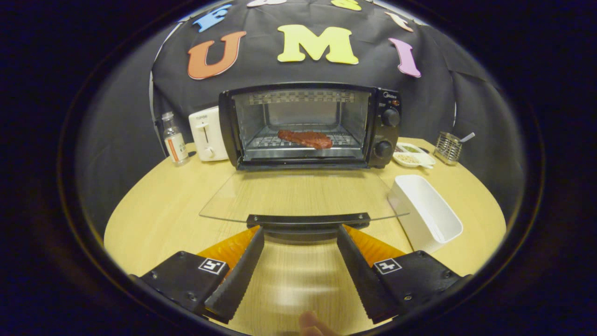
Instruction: Open the toaster oven, put the food inside, and close the toaster oven door.
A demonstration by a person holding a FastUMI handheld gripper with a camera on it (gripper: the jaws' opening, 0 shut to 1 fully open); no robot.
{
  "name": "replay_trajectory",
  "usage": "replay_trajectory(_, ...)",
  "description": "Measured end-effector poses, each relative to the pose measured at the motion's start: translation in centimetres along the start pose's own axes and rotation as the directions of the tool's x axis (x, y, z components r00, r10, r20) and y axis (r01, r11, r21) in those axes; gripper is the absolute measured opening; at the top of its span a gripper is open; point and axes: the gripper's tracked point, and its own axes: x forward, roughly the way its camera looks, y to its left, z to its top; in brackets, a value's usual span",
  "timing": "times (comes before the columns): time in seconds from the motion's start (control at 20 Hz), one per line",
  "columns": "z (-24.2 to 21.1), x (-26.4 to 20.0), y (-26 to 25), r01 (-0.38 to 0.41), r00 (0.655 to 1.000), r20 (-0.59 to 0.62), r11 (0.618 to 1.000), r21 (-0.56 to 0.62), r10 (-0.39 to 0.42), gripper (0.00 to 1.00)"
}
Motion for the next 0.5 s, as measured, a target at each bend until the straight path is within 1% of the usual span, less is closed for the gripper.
replay_trajectory(0.25, -0.99, 0.74, 0.22, 0.022, 0.999, -0.033, 1.0, 0.005, -0.022, 1.0)
replay_trajectory(0.35, -0.94, 0.98, -0.44, 0.047, 0.999, -0.025, 0.999, 0.015, -0.047, 1.0)
replay_trajectory(0.5, -0.84, 1.03, -0.3, 0.036, 0.999, -0.009, 0.999, 0.034, -0.036, 1.0)
